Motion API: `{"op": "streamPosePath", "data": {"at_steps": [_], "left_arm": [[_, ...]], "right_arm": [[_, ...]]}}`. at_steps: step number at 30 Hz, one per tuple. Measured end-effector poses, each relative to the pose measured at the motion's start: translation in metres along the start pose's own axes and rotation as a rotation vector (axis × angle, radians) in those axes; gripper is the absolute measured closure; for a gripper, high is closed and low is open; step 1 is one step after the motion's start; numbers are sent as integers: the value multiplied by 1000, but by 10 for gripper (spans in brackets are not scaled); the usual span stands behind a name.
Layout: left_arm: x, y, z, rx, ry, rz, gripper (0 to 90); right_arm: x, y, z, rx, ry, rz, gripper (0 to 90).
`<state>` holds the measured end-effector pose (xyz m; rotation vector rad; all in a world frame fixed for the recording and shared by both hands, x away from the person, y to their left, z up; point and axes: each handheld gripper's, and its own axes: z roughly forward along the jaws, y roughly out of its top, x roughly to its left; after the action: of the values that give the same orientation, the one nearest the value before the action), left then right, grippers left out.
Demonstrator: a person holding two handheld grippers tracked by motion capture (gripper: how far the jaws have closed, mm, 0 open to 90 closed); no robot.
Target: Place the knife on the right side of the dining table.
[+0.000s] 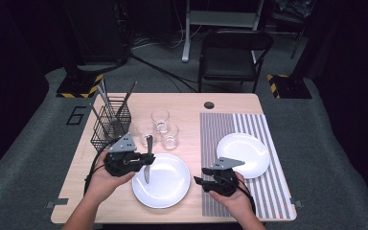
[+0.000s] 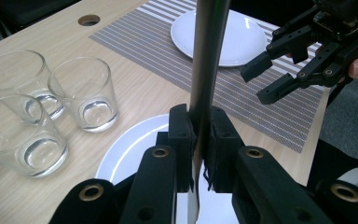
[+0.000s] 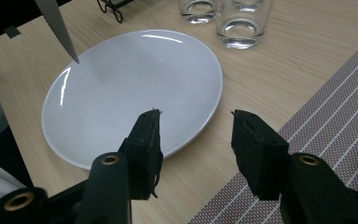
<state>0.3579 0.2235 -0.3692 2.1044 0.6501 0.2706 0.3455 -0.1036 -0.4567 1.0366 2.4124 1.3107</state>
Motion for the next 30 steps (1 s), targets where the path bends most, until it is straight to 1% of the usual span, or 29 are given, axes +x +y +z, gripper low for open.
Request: {"op": "streamPosePath", "data": {"at_steps": [3, 4, 5, 6, 7, 8, 10, 11, 13, 14, 15, 16, 17, 19, 22, 27, 29, 30], "left_arm": [[-1, 0, 0, -10, -2, -9, 821], [0, 0, 0, -10, -4, -1, 821], [0, 0, 0, -10, -4, -1, 821], [0, 0, 0, -8, -8, 0, 821], [-1, -1, 1, -8, -12, -6, 821], [-1, -1, 1, -5, -11, 4, 821], [-2, -1, 2, -5, -13, 5, 821], [-3, -1, 3, -4, -17, 3, 821], [-3, -1, 3, -5, -14, 9, 821], [-3, 0, 3, -1, -19, 10, 821], [-3, 0, 4, -2, -21, 11, 821], [-4, -1, 4, -4, -24, 1, 821], [-4, -1, 4, -4, -24, 1, 821], [-4, -1, 5, -5, -24, 5, 821], [-5, -1, 6, 1, -35, 3, 821], [-6, -1, 7, -1, -44, 16, 821], [-7, 0, 7, -2, -45, 22, 821], [-7, -1, 8, -7, -51, 15, 821]], "right_arm": [[3, 4, -1, 1, 8, -8, 525], [5, 7, -1, -2, 11, -22, 527], [5, 7, -1, -2, 11, -22, 527], [6, 11, -2, -4, 17, -32, 527], [6, 11, -2, -4, 17, -32, 527], [8, 14, -1, -7, 19, -42, 527], [8, 16, -1, -9, 24, -43, 527], [10, 20, -1, -14, 34, -53, 527], [11, 22, -1, -21, 36, -62, 527], [14, 26, 0, -28, 40, -75, 526], [14, 26, 0, -28, 40, -75, 526], [16, 29, 0, -34, 46, -93, 523], [17, 31, 0, -34, 46, -104, 521], [18, 32, 1, -31, 50, -105, 520], [23, 37, 1, -38, 62, -131, 517], [27, 44, 1, -50, 78, -147, 515], [30, 50, 0, -50, 101, -145, 516], [30, 52, 0, -47, 110, -143, 516]]}}
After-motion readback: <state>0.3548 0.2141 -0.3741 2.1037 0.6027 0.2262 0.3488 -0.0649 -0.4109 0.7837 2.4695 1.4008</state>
